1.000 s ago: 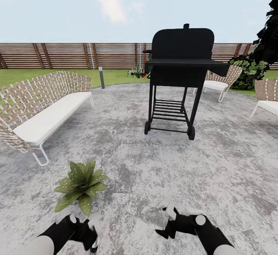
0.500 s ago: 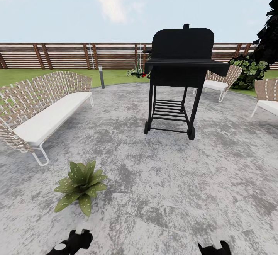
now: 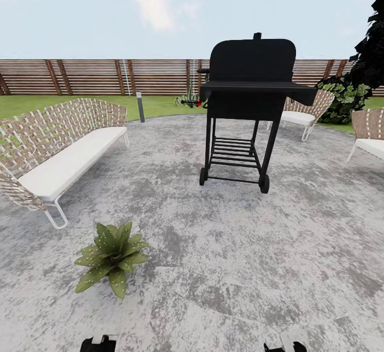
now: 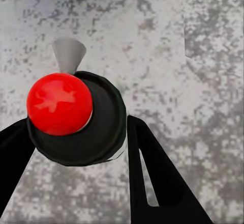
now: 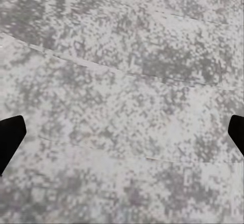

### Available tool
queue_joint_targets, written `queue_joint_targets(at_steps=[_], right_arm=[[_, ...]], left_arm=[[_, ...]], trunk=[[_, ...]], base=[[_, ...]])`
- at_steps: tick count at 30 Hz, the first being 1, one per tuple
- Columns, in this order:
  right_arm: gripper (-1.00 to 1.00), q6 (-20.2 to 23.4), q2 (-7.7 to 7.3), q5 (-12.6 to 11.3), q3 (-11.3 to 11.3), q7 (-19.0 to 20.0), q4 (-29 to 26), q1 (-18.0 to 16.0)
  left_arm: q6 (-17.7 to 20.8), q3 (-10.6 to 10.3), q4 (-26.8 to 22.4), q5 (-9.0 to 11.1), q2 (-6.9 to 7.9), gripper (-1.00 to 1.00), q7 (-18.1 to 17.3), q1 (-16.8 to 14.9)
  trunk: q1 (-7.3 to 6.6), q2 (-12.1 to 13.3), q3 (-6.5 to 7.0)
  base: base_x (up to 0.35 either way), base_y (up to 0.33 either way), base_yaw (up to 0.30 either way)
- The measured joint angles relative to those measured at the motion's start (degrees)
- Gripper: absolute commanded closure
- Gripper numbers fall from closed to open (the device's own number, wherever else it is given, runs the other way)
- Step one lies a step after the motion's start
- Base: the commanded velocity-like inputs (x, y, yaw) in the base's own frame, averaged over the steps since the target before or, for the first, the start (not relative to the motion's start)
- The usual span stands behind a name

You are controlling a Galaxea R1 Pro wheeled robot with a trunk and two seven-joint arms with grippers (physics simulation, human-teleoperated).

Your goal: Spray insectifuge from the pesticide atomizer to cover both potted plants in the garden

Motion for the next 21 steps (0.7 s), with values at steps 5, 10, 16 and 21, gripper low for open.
queue_joint_targets(at_steps=[5, 10, 16, 21], right_arm=[[-1.00, 0.04, 0.50, -0.07, 0.04, 0.04, 4.66, 0.28], [-1.00, 0.06, 0.52, -0.64, 3.47, 0.05, 4.59, 0.26], [-1.00, 0.26, -0.09, -38.72, 23.00, 0.04, 4.59, 0.32], [-1.00, 0.21, -0.10, -52.46, 28.13, -0.03, 4.54, 0.32]], left_arm=[[-0.06, 0.00, 0.04, -0.01, 0.00, 1.00, 0.01, 0.57], [-0.12, -0.01, 0.05, -0.02, -0.22, 1.00, 0.01, 0.66], [-0.12, 0.00, 0.05, -0.01, -0.26, 1.00, 0.01, 0.69], [-0.12, 0.00, 0.05, -0.01, -0.27, 1.00, 0.01, 0.75]], trunk=[[0.00, 0.00, 0.00], [0.00, 0.00, 0.00], [0.00, 0.00, 0.00], [0.00, 0.00, 0.00]], base=[[0.000, 0.000, 0.000], [0.000, 0.000, 0.000], [0.000, 0.000, 0.000], [0.000, 0.000, 0.000]])
